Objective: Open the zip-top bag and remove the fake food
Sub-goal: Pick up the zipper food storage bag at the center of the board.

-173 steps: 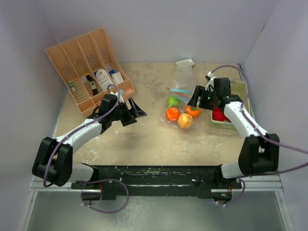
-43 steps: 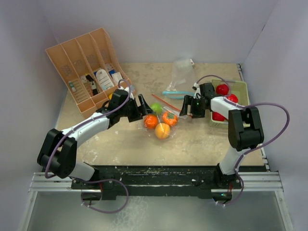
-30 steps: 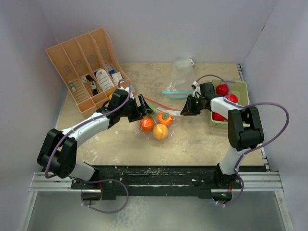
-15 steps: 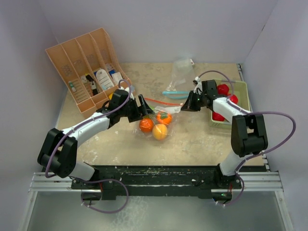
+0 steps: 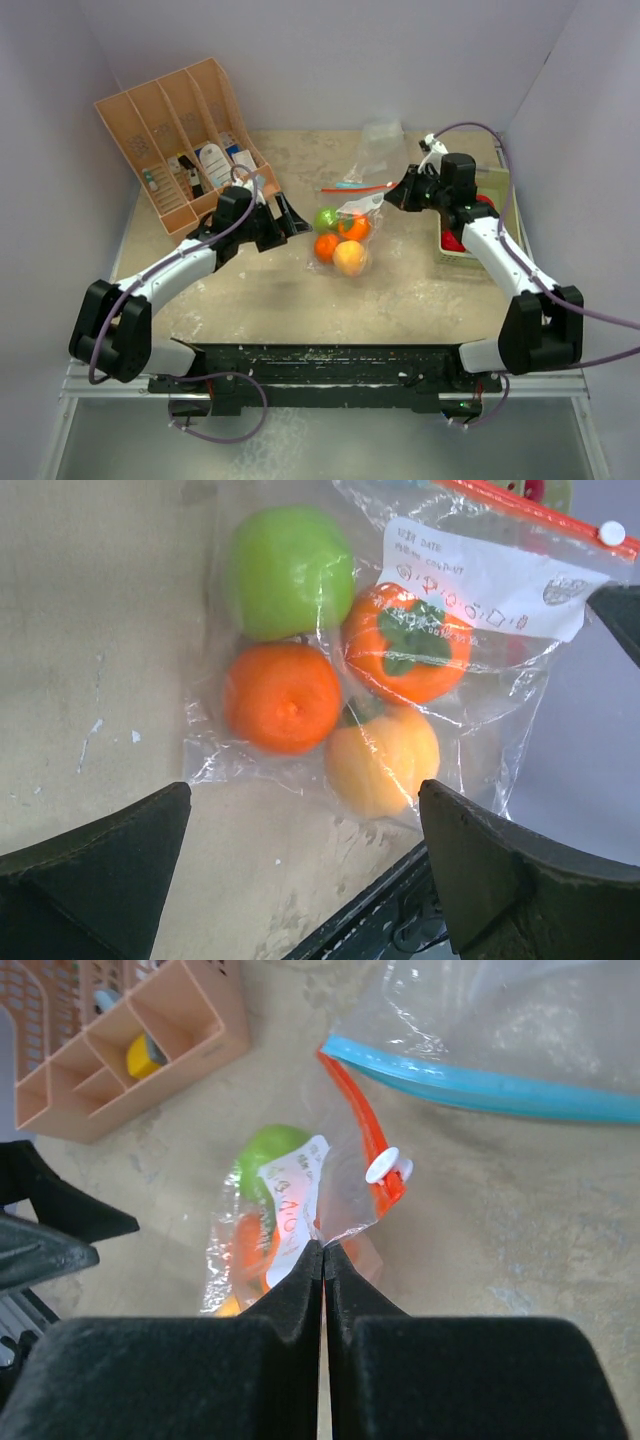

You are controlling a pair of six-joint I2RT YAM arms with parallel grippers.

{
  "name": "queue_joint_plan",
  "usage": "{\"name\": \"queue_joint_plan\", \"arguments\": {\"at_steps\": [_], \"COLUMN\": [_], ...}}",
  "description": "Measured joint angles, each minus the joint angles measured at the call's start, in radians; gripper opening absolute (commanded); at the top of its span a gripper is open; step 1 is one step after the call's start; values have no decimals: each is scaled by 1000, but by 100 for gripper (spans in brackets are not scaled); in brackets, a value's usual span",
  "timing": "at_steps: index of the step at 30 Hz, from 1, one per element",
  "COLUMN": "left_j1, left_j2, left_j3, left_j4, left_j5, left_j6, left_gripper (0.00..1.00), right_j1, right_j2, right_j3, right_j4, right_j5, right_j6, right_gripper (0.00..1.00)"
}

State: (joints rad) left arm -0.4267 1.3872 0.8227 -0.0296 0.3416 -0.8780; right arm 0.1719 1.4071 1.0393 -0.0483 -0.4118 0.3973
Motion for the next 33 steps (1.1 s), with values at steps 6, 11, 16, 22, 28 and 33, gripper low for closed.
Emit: {"name": "queue_joint_plan", "arguments": {"at_steps": [6, 11, 16, 22, 28, 33], "left_j1": [55, 56, 56, 56, 62, 87], "left_j2": [-48, -47, -47, -42, 4, 69], "left_j3": [-2, -2, -23, -37, -25, 23], "left_j4": [35, 55, 143, 257, 369, 464], "left_j5": [15, 35, 53, 73, 111, 175], "left_j6": [8, 6, -11, -29, -39, -56], "left_gripper": [99, 99, 99, 99, 99, 99], "right_j1": [0, 0, 1, 1, 1, 1], "right_j2": [-73, -89, -91, -90, -77, -71], "right_j3": [19, 30, 108, 191, 211, 223], "right_j4": [40, 44, 25, 75, 135, 237], "right_j5": [-84, -154, -251, -408, -553, -671], "right_j6": [-40, -53, -52, -6, 76, 173], "right_gripper": [0, 0, 0, 0, 0, 0]}}
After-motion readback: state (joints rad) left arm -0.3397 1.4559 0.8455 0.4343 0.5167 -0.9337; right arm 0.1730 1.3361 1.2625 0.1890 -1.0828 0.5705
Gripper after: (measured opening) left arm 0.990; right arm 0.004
